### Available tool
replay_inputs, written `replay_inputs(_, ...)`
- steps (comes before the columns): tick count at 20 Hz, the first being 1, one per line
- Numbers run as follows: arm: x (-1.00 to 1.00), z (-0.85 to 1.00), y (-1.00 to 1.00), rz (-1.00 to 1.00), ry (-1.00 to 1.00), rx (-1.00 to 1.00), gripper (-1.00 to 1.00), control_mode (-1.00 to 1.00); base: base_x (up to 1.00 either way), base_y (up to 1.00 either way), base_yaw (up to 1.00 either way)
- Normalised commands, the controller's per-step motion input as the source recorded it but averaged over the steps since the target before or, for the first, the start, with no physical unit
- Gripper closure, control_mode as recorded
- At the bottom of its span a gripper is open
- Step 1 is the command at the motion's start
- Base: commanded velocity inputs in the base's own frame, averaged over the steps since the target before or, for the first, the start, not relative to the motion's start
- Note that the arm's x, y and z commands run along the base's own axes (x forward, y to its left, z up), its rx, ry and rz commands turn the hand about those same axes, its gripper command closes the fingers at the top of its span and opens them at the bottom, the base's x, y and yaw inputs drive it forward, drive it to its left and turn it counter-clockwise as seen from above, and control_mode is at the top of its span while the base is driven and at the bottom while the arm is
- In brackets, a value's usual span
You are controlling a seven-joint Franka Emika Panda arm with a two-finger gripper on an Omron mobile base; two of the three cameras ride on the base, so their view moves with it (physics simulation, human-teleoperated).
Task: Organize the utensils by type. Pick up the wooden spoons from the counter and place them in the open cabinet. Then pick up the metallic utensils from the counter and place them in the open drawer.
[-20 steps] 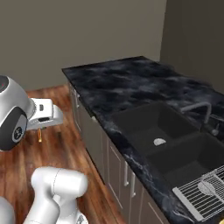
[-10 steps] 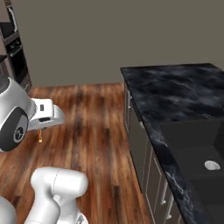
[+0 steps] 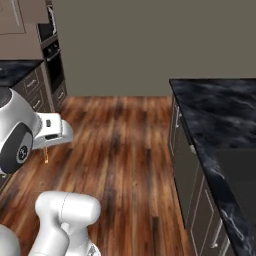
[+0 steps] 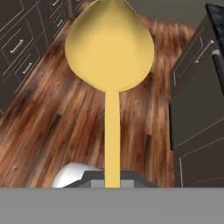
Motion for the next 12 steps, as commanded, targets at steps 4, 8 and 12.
replay_inputs(4,0.0,0.0,0.0,0.0,0.0,0.0,1.0,1.0,0.0,0.78,0.21)
replay_inputs(8,0.0,0.0,0.0,0.0,0.0,0.0,1.0,1.0,0.0,0.81,0.17)
replay_inputs(12,0.0,0.0,0.0,0.0,0.0,0.0,1.0,1.0,-0.05,0.53,0.07)
